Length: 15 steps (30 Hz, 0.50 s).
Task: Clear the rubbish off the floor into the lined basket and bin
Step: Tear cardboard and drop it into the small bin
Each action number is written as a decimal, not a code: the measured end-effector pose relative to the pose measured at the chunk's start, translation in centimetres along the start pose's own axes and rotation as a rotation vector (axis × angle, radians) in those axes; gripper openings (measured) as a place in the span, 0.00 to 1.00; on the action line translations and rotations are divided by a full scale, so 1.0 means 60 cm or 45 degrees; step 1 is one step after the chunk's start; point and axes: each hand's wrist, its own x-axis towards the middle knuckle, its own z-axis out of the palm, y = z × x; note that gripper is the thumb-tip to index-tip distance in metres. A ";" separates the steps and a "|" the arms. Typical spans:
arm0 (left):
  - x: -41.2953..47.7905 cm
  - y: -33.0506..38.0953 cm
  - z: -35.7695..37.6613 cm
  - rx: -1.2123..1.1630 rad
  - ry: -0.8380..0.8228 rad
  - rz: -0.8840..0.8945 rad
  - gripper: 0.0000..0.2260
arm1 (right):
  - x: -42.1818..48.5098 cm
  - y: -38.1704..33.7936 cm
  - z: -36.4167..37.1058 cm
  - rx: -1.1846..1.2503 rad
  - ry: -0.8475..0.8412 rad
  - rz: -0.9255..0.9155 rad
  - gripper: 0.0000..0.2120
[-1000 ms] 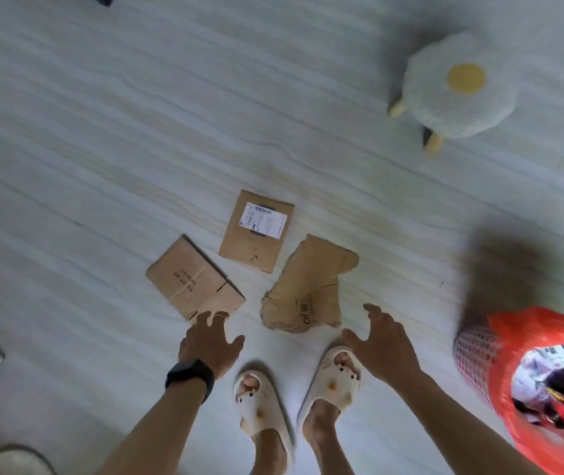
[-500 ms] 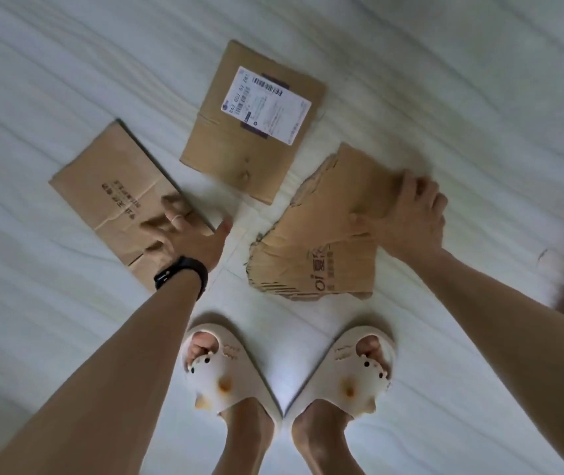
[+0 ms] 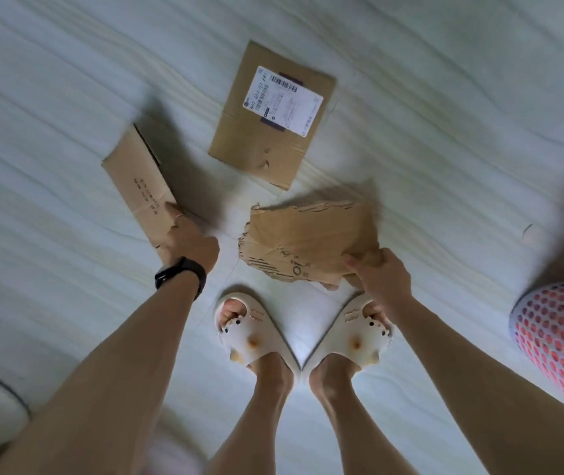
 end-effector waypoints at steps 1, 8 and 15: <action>-0.019 -0.009 -0.014 -0.032 -0.003 -0.030 0.38 | -0.023 -0.003 -0.005 -0.017 -0.036 0.016 0.28; -0.111 -0.026 -0.043 -0.150 -0.071 -0.077 0.40 | -0.077 -0.024 0.024 -0.347 -0.185 0.032 0.30; -0.078 -0.025 0.053 0.086 -0.023 0.171 0.39 | -0.004 -0.017 0.120 -0.033 0.215 0.167 0.46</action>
